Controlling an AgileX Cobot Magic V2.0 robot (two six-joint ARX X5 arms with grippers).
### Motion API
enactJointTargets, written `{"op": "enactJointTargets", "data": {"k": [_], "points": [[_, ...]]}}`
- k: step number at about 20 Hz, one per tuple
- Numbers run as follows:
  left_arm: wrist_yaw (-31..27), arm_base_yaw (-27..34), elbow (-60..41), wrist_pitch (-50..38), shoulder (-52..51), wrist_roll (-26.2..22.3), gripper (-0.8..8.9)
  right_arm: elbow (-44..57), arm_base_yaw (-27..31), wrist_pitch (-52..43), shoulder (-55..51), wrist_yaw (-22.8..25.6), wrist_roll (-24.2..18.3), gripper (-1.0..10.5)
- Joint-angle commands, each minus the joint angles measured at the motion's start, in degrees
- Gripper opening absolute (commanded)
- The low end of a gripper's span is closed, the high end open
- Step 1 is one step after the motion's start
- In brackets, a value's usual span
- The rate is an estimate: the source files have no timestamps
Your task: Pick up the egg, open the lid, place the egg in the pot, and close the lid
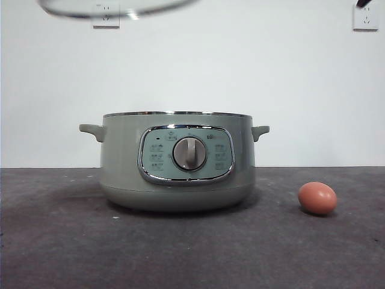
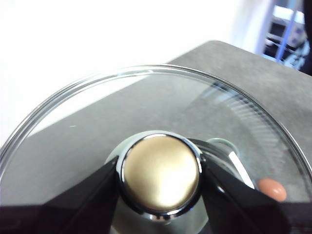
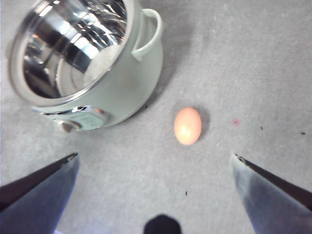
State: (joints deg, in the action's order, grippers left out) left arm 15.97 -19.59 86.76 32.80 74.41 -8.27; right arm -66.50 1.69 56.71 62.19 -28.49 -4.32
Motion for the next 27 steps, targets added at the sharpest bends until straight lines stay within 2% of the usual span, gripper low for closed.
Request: {"op": "enactJointTargets", "data": {"k": [1,8,14,20,22,27], "points": [[0.5,2.2,0.5,2.6,-5.4,0.7,-0.08,-0.2,-2.2,-2.1,3.7,1.9,0.1,5.3],[0.5,4.7,0.4,13.7,-17.5,0.8,-0.08,-0.2,-12.0,-10.4,18.7,14.1,0.2,5.3],[-1.7,4.7,0.4,21.6,-25.2,1.9,-0.08,-0.2,-16.3,-16.8,29.6,20.5,1.2,5.3],[-2.9,4.7,0.4,26.3,-31.2,3.6,-0.08,-0.2,-17.2,-20.5,36.3,22.1,1.9,5.3],[-4.9,4.7,0.4,27.9,-32.4,3.6,-0.08,-0.2,-17.2,-20.4,37.7,22.1,2.6,4.7],[-5.5,4.7,0.4,30.1,-32.7,3.6,-0.08,-0.1,-18.1,-19.2,40.1,22.1,3.3,4.6]]}}
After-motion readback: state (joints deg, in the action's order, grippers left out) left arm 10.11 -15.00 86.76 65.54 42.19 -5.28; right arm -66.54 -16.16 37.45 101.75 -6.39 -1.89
